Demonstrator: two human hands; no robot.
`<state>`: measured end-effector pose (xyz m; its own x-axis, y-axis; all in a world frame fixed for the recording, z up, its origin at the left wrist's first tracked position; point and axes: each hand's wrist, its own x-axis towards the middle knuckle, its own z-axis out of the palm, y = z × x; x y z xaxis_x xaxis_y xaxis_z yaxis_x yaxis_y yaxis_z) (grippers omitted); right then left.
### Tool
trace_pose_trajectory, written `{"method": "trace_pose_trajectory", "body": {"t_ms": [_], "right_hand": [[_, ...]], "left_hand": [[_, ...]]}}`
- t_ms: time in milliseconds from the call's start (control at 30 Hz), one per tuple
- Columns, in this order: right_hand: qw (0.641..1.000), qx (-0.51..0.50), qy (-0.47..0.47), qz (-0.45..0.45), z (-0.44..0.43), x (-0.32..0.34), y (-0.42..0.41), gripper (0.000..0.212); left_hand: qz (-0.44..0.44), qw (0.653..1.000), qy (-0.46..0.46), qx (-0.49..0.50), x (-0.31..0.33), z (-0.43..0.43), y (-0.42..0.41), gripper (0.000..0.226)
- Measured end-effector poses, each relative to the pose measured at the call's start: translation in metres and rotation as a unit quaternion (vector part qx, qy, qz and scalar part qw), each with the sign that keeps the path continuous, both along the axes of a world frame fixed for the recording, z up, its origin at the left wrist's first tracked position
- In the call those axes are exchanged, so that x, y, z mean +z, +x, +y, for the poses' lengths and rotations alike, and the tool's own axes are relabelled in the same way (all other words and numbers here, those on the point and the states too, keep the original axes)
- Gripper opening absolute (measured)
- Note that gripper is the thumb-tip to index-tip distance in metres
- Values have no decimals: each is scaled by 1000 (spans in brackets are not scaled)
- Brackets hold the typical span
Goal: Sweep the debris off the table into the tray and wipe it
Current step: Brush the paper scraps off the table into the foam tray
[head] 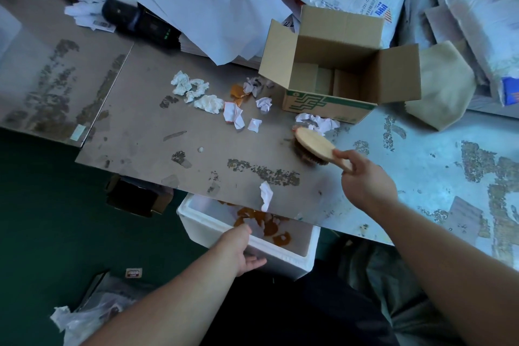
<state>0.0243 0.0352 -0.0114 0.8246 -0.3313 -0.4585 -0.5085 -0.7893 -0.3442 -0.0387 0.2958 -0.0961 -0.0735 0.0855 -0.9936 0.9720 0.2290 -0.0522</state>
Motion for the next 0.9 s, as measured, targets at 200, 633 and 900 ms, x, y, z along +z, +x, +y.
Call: {"method": "trace_pose_trajectory", "body": {"t_ms": [200, 633, 900], "right_hand": [[993, 109, 14, 43, 12, -2, -38, 50], [991, 86, 99, -17, 13, 1, -43, 53], [993, 110, 46, 22, 2, -10, 7, 55]], "left_hand": [[20, 1000, 5, 4, -2, -5, 2, 39], [11, 1000, 18, 6, 13, -9, 2, 35], [3, 999, 29, 26, 16, -14, -2, 28]]}}
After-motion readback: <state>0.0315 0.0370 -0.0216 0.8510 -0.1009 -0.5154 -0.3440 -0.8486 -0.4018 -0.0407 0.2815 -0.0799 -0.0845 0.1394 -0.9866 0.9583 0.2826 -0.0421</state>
